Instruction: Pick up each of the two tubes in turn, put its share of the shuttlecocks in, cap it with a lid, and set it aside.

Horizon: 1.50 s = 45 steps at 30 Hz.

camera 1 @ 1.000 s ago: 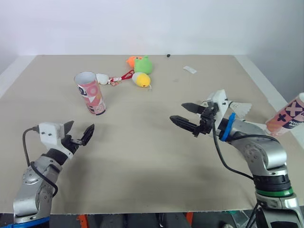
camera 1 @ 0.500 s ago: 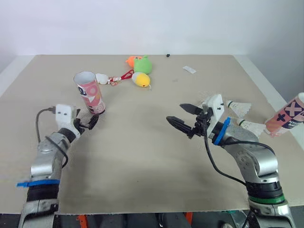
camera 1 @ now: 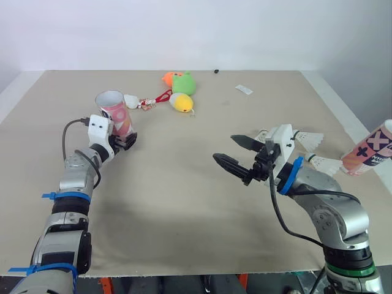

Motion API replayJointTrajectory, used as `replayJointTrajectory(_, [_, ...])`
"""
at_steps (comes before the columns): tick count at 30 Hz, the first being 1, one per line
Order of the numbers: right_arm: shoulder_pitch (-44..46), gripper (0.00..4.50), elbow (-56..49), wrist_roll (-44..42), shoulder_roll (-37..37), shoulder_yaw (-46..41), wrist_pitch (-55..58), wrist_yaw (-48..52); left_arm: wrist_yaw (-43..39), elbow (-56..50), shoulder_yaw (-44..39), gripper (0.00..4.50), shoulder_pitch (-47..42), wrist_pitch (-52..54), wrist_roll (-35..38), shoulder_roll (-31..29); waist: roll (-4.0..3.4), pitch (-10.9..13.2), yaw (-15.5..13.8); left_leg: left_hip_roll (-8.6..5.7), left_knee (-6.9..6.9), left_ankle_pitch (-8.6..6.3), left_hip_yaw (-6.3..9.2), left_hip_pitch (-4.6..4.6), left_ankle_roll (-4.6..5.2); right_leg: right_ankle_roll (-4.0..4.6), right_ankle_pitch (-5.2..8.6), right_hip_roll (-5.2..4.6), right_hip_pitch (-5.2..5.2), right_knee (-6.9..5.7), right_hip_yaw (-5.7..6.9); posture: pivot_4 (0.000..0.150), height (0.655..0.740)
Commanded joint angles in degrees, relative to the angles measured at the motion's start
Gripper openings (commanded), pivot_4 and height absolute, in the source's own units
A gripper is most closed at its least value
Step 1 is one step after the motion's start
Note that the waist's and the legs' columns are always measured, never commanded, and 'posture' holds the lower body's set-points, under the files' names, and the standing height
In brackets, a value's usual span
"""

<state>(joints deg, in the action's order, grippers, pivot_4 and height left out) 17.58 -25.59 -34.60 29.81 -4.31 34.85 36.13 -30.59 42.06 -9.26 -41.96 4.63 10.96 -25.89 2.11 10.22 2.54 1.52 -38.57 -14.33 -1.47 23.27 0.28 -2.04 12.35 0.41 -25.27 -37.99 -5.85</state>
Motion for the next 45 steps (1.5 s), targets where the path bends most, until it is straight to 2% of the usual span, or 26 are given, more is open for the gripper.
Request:
replayJointTrajectory(1, [0.43,4.44,-2.80,-0.94,0.67,-1.31,-0.26,-0.08,-0.50,3.55,0.16,4.50,-3.60,-3.36,-1.18,-0.46,0.00,0.00,0.00,0.00,-0.01,0.00,0.00,0.00,0.00,0.00,0.00,0.00,0.00,0.00,0.00,0.150,0.7323])
replayJointTrajectory(5, [0.51,4.44,-2.48,-0.69,0.75,-1.15,-0.39,-0.13,-0.95,5.78,0.00,4.50,-5.07,-5.01,-1.33,-0.16,0.01,0.00,0.01,-0.01,-0.02,0.00,-0.01,0.00,0.00,-0.01,-0.01,0.00,0.00,0.00,0.00,0.150,0.7323])
replayJointTrajectory(8, [0.33,4.50,-2.72,-0.89,0.66,-1.17,-0.27,-0.26,-0.83,5.87,-0.28,3.83,-5.34,-5.55,-1.12,0.08,0.01,0.00,0.00,0.00,-0.01,0.00,0.00,0.01,0.00,-0.01,-0.01,0.01,0.00,0.00,0.00,0.150,0.7323])
replayJointTrajectory(10, [0.19,4.50,-2.85,-0.96,0.62,-1.13,-0.25,-0.27,-0.69,5.48,-0.42,3.18,-5.16,-5.72,-1.02,0.07,0.01,0.00,0.01,0.00,-0.01,0.00,0.01,0.02,0.00,-0.01,-0.01,0.00,0.00,0.00,0.01,0.150,0.7323])
replayJointTrajectory(18, [-0.11,4.50,-3.20,-1.48,0.84,-1.43,0.19,-0.17,-1.04,1.10,-1.08,3.18,-3.44,-5.15,-0.32,-1.07,0.01,0.00,0.01,0.01,-0.02,0.00,0.02,0.02,0.00,0.00,-0.01,0.00,0.00,0.00,0.01,0.150,0.7323])
replayJointTrajectory(23, [-2.46,4.50,-5.85,-4.70,3.13,-3.54,2.80,0.67,-6.82,-5.94,1.89,3.18,-1.13,-5.69,-1.80,-3.13,0.01,0.00,0.00,0.01,-0.02,0.00,0.03,0.04,0.00,0.00,-0.01,-0.03,-0.01,-0.01,0.02,0.150,0.7323])
replayJointTrajectory(26, [-6.67,4.50,-8.80,-7.13,6.11,-6.31,5.00,1.14,-13.75,-11.72,4.68,3.18,0.96,-5.44,-1.72,-5.45,0.01,-0.01,0.00,0.01,0.00,0.00,0.04,0.05,0.00,-0.02,0.00,-0.09,0.00,-0.01,0.03,0.150,0.7323])
replayJointTrajectory(32, [-14.68,4.50,-11.38,-6.35,10.81,-12.37,7.72,-1.82,-37.92,-27.69,13.90,3.18,7.95,-0.65,0.70,-15.00,0.01,-0.01,0.08,0.00,0.00,0.00,-0.02,0.01,0.00,-0.08,0.05,-0.17,0.02,-0.01,-0.01,0.150,0.7323])
replayJointTrajectory(35, [-15.94,4.50,-11.52,-4.83,10.69,-12.10,8.45,-4.68,-42.83,-29.98,16.42,3.18,8.24,1.29,-0.33,-18.46,0.00,-0.01,0.12,0.02,-0.02,0.01,-0.06,-0.05,0.00,-0.31,0.21,-0.07,0.02,-0.05,-0.03,0.150,0.7323])
replayJointTrajectory(40, [-14.05,4.50,-10.22,-1.23,7.63,-9.68,9.80,-12.06,-48.40,-32.25,19.39,3.18,7.95,2.83,-2.22,-22.64,-0.01,-0.02,0.25,0.16,-0.06,0.09,-0.04,-0.19,0.07,-0.17,0.10,0.20,0.03,-0.10,-0.04,0.150,0.7323])
replayJointTrajectory(45, [-9.71,4.50,-7.88,4.94,2.22,-4.13,10.72,-20.42,-49.96,-33.85,21.07,3.18,9.08,1.29,-4.85,-24.63,-0.03,-0.03,0.32,0.24,-0.04,0.11,-0.06,-0.26,0.10,-0.09,0.11,0.31,0.03,-0.18,-0.06,0.150,0.7323])
